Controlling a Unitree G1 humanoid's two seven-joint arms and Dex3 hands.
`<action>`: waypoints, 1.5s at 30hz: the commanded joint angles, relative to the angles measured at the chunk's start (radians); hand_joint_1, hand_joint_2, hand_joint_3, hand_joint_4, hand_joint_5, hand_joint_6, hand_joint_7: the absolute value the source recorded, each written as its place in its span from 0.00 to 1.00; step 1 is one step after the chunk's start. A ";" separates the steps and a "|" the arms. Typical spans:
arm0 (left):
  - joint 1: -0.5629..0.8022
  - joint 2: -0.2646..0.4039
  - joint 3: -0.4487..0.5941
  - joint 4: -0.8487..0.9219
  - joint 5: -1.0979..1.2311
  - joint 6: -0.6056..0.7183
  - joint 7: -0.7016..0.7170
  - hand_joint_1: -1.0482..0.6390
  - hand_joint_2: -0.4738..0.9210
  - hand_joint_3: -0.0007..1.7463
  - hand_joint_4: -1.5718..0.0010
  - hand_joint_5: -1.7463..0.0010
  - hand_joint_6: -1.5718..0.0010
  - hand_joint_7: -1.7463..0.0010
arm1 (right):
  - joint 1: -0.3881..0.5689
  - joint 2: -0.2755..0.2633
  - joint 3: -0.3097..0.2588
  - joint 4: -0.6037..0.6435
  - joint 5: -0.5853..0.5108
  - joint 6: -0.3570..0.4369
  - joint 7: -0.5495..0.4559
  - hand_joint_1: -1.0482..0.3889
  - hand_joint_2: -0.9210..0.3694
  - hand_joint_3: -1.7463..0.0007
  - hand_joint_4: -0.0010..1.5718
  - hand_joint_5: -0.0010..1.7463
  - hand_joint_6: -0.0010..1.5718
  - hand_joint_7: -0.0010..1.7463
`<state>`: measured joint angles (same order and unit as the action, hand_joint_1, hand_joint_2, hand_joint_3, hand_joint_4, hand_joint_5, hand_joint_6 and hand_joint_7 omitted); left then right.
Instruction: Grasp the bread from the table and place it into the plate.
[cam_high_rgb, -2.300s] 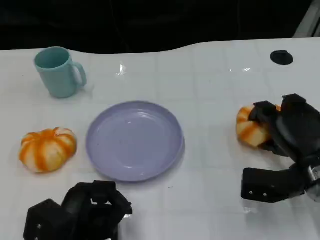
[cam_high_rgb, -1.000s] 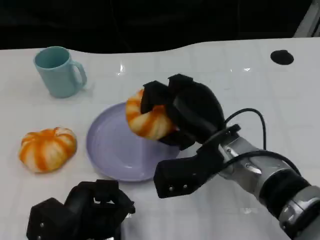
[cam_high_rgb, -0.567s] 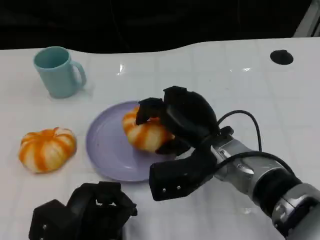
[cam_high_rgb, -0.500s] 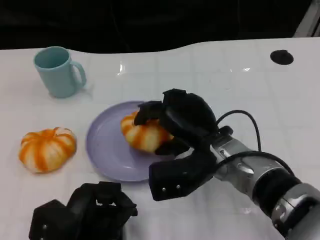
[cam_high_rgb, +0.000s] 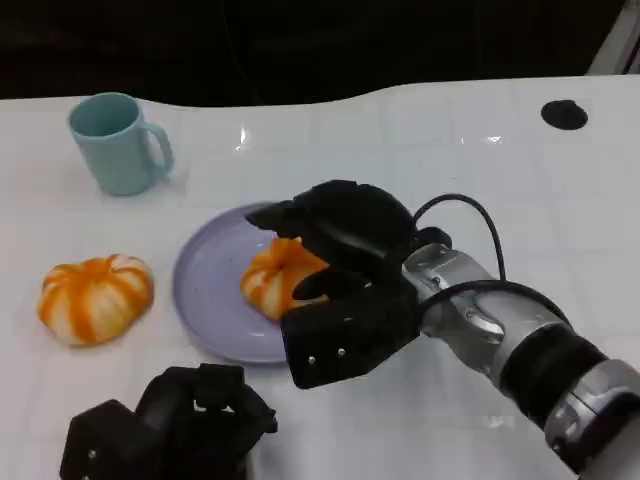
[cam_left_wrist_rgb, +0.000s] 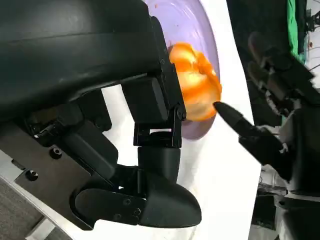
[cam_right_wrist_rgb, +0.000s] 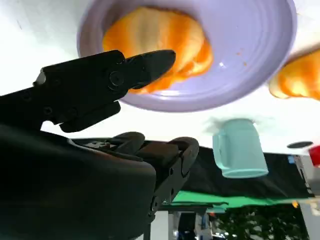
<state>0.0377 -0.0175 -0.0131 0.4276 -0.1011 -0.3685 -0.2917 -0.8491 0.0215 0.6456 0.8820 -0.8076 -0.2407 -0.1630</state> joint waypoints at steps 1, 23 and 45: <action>0.003 0.009 0.003 -0.001 0.008 -0.006 0.013 0.00 0.77 0.33 0.00 0.29 0.10 0.57 | 0.041 -0.047 -0.018 -0.084 0.024 -0.013 0.019 0.35 0.01 1.00 0.15 0.07 0.20 0.00; -0.008 0.012 0.004 0.008 0.005 0.001 0.016 0.00 0.77 0.33 0.00 0.30 0.09 0.57 | 0.459 -0.331 -0.235 -0.572 0.180 -0.281 -0.014 0.44 0.00 0.95 0.28 0.21 0.34 0.05; -0.008 0.012 0.006 -0.002 -0.005 0.014 0.013 0.00 0.79 0.30 0.00 0.31 0.08 0.58 | 0.772 -0.294 -0.410 -0.550 0.579 -0.513 0.118 0.58 0.36 0.30 0.50 1.00 0.47 0.80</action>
<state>0.0283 -0.0177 -0.0144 0.4300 -0.1019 -0.3636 -0.2808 -0.1058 -0.2730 0.2637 0.3568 -0.2458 -0.7462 -0.0541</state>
